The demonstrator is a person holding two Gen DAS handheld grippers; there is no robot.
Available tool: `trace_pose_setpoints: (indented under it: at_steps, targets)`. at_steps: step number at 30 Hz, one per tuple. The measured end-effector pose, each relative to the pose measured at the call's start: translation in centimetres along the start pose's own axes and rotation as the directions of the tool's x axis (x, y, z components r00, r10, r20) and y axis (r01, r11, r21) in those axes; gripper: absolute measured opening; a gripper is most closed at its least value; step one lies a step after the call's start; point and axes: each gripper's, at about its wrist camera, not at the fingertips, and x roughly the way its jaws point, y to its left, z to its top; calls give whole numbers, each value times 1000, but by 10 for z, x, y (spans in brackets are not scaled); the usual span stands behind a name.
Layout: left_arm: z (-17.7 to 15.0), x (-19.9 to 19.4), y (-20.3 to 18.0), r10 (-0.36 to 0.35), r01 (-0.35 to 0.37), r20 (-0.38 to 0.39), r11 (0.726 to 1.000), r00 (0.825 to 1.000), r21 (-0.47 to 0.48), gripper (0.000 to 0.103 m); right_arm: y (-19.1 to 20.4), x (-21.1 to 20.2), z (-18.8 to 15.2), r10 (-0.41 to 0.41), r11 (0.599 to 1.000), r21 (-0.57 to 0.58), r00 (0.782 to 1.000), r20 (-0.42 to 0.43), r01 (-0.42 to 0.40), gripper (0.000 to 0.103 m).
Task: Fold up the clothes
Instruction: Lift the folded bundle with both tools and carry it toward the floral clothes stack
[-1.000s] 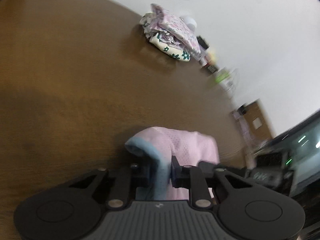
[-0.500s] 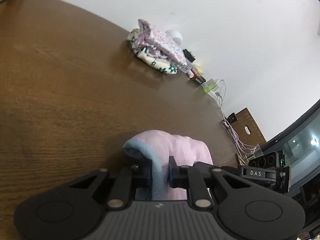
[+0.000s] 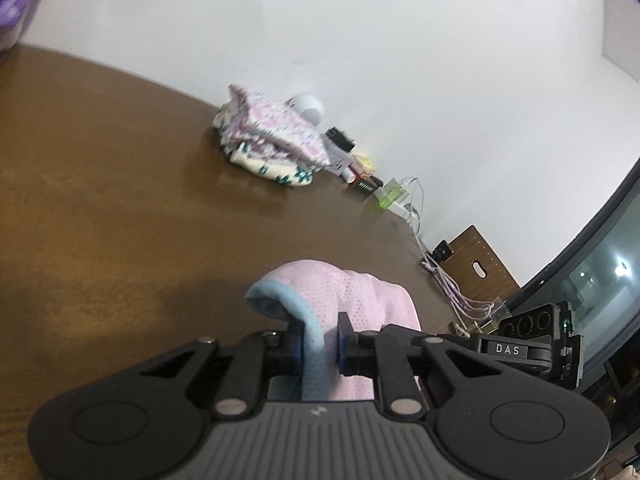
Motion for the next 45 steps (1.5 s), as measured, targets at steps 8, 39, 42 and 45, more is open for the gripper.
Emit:
trace_pose_setpoints:
  at_steps: [8, 39, 42, 45]
  targets:
    - [27, -9, -44, -13, 6, 79, 996, 997, 85, 14, 39, -30, 23, -27, 992, -119, 996, 84, 37, 12]
    - [213, 108, -91, 73, -96, 173, 988, 982, 124, 14, 47, -7, 238, -106, 977, -153, 966, 237, 145, 12]
    - [226, 132, -77, 91, -109, 157, 988, 983, 108, 14, 31, 10, 258, -127, 977, -141, 966, 224, 161, 12]
    - [236, 152, -60, 106, -120, 144, 988, 984, 93, 14, 12, 28, 274, -140, 978, -123, 967, 214, 169, 12]
